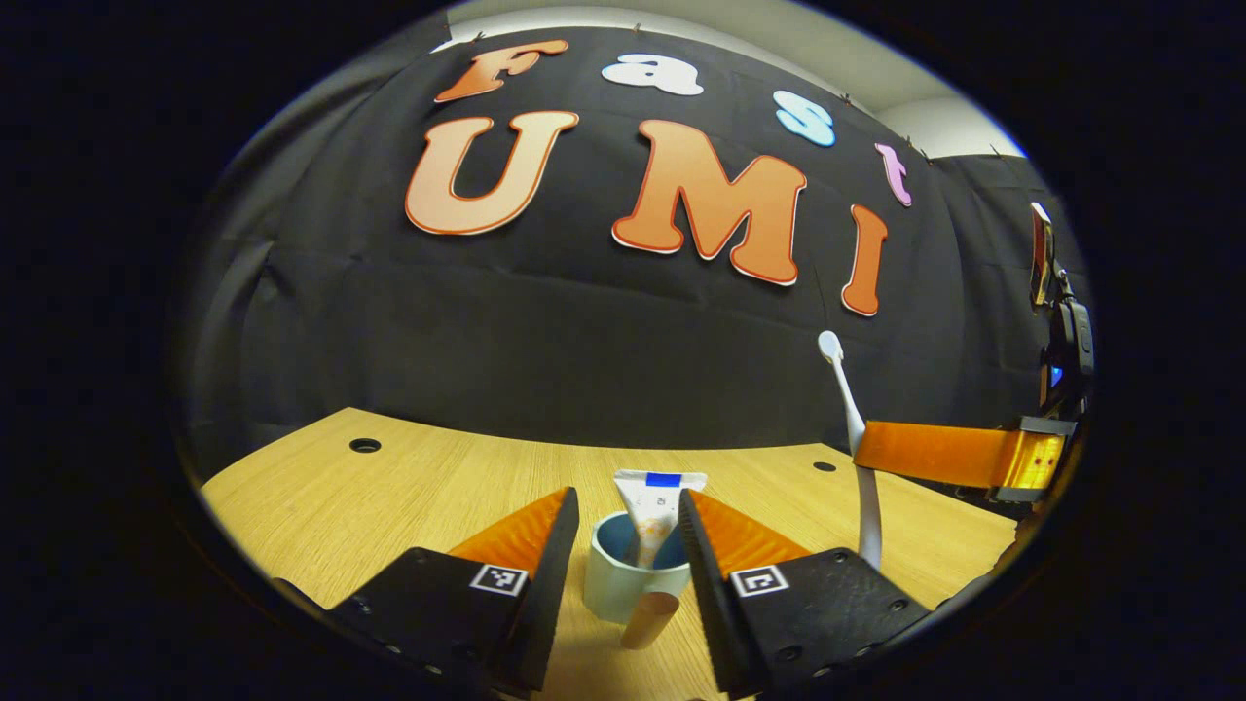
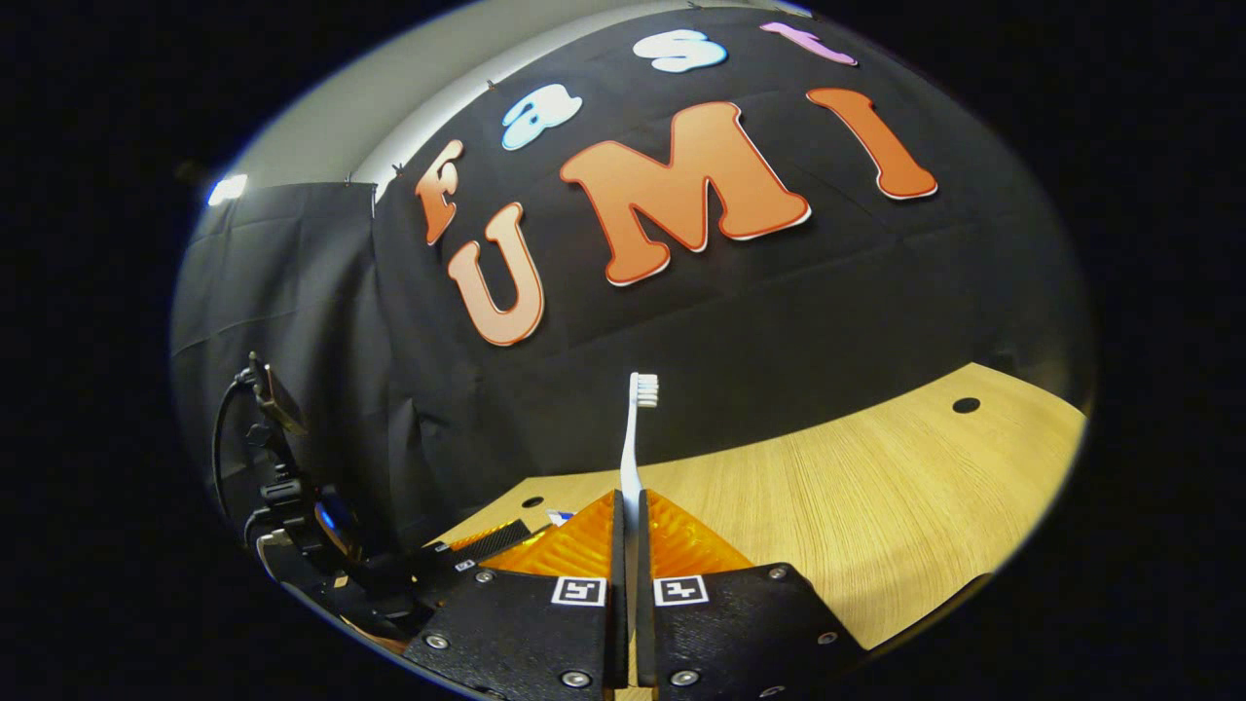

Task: Put the toothbrush and toothpaste on the desktop into the cup, then pick up the cup and place it on the coaster on the desktop.

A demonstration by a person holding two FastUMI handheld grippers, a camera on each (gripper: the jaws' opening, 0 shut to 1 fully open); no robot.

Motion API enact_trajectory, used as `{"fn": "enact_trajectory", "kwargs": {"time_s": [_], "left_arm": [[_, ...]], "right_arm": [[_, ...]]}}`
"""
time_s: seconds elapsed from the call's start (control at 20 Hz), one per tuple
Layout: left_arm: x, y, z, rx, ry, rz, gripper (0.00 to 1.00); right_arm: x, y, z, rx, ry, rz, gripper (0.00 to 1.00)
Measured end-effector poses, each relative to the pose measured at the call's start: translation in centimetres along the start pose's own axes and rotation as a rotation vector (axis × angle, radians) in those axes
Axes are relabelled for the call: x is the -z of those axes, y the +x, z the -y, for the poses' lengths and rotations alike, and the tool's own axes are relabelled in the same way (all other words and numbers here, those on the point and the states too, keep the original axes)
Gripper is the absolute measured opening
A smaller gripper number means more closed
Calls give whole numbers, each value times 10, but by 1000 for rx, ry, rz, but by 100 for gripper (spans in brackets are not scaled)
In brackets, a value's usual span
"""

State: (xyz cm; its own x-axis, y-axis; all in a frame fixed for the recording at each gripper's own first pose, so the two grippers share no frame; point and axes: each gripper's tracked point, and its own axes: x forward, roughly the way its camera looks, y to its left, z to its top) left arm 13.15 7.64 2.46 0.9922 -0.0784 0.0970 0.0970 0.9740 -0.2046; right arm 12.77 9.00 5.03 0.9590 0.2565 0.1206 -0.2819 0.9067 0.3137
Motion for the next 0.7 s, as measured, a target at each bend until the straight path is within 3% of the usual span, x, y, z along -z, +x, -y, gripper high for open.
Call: {"fn": "enact_trajectory", "kwargs": {"time_s": [0.05, 0.15, 0.35, 0.7], "left_arm": [[-5, -3, -6, -17, 3, 12, 72], [-6, -9, -18, -46, 24, 27, 77], [-14, -19, -35, -74, 57, 48, 77], [0, -36, -64, -105, 50, 24, 77]], "right_arm": [[-6, 6, -3, -6, -9, 30, 4], [-12, 16, -6, -14, -25, 68, 4], [-7, 37, -13, -32, -58, 87, 4], [29, 64, 7, 4, -50, -3, 4]]}}
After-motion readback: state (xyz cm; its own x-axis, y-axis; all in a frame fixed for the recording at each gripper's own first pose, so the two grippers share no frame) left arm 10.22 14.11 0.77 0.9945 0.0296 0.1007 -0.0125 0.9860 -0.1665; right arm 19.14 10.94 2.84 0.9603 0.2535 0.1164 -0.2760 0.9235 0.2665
